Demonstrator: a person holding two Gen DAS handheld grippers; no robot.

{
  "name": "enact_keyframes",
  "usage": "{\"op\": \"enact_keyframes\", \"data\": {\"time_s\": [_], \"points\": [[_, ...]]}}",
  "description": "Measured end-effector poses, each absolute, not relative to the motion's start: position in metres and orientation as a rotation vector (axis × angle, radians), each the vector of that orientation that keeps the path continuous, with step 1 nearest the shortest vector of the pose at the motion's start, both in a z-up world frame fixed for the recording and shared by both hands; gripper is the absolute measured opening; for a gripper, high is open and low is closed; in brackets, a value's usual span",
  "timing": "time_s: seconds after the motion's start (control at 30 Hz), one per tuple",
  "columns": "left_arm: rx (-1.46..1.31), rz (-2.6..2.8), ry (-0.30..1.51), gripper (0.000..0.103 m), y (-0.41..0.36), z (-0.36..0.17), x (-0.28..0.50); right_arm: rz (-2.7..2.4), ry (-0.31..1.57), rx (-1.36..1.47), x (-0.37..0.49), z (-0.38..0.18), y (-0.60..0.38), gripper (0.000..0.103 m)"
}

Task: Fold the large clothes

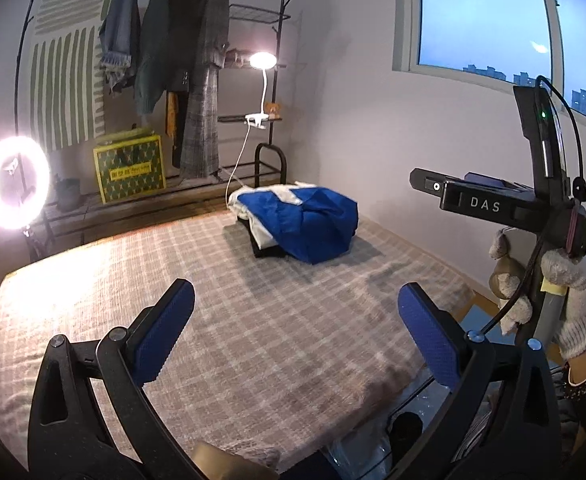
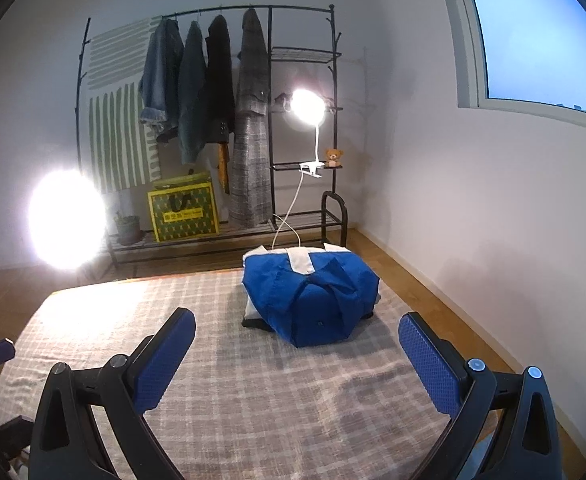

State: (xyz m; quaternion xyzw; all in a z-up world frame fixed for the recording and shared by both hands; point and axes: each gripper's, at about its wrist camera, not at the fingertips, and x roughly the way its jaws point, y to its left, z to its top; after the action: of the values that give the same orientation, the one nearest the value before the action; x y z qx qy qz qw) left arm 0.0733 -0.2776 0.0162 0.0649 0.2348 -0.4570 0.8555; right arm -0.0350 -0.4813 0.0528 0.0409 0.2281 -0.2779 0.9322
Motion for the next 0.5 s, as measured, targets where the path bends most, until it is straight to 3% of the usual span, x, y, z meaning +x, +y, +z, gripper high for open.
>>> {"op": "enact_keyframes", "data": {"time_s": [0.5], "points": [[0.166, -0.894, 0.598, 0.103, -0.280, -0.019, 0.100, -0.606, 0.501, 0.094, -0.013, 0.013, -0.488, 0.103]]}}
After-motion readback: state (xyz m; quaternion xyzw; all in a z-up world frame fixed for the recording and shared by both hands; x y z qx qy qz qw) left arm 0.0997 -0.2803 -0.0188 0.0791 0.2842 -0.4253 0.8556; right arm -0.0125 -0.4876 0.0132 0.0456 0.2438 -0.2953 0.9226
